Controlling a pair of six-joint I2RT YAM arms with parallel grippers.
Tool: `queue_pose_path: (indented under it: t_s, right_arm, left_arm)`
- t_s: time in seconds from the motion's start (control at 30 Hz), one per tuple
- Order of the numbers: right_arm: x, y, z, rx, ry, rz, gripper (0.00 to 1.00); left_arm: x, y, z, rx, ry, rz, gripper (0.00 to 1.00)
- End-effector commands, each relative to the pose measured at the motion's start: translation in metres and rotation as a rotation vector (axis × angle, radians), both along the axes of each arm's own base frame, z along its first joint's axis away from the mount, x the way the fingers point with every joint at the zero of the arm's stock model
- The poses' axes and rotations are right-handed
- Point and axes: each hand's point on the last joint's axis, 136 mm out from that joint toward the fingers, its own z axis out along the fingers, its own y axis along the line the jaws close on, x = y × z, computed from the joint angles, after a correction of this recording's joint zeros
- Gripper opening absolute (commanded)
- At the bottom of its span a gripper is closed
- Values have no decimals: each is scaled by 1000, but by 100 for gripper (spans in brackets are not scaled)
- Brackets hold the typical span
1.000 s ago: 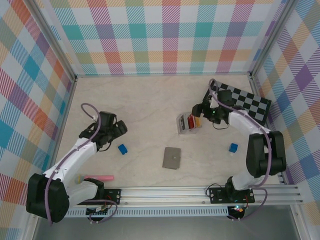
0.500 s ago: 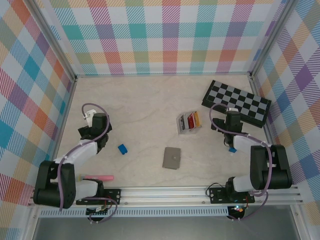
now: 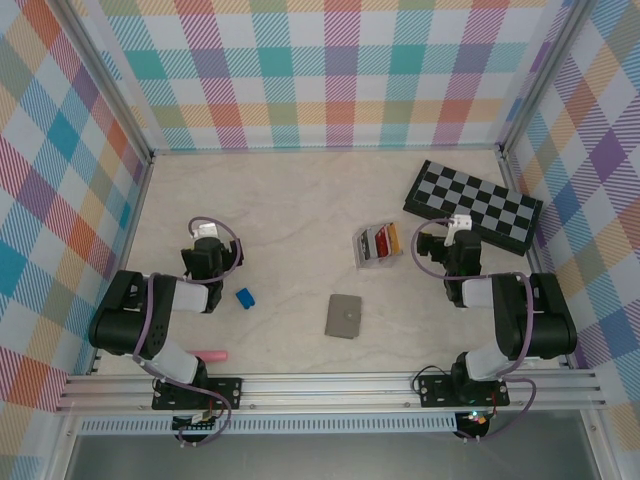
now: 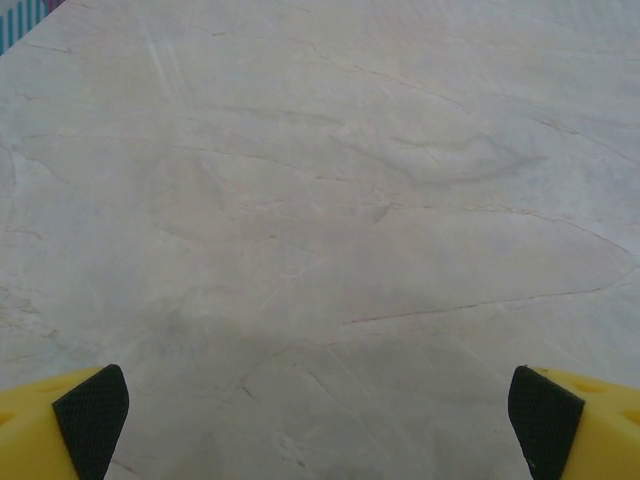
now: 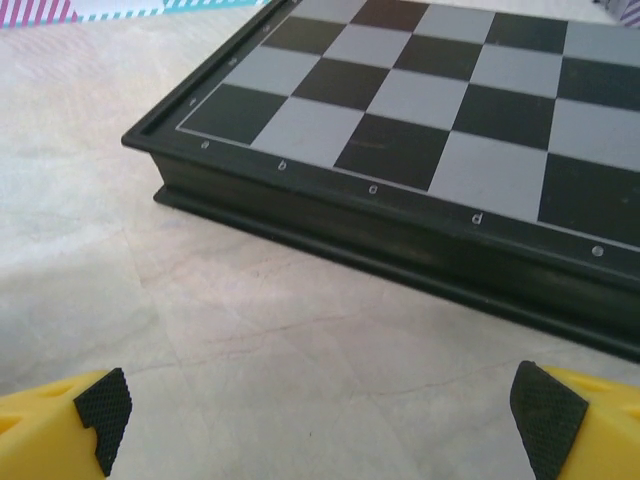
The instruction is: Put the credit cards into the card holder
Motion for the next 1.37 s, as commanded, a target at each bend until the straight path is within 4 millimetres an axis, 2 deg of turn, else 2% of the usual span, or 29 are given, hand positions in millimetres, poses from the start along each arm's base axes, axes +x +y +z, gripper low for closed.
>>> queue_pose_path:
  t_s: [0.0, 1.33]
  right_arm:
    - [7, -3, 17, 7, -75, -23, 100]
    - [8, 0, 17, -1, -69, -8, 100]
  left_arm:
    - [14, -1, 25, -8, -109, -23, 100]
    - [14, -1, 25, -5, -102, -25, 100]
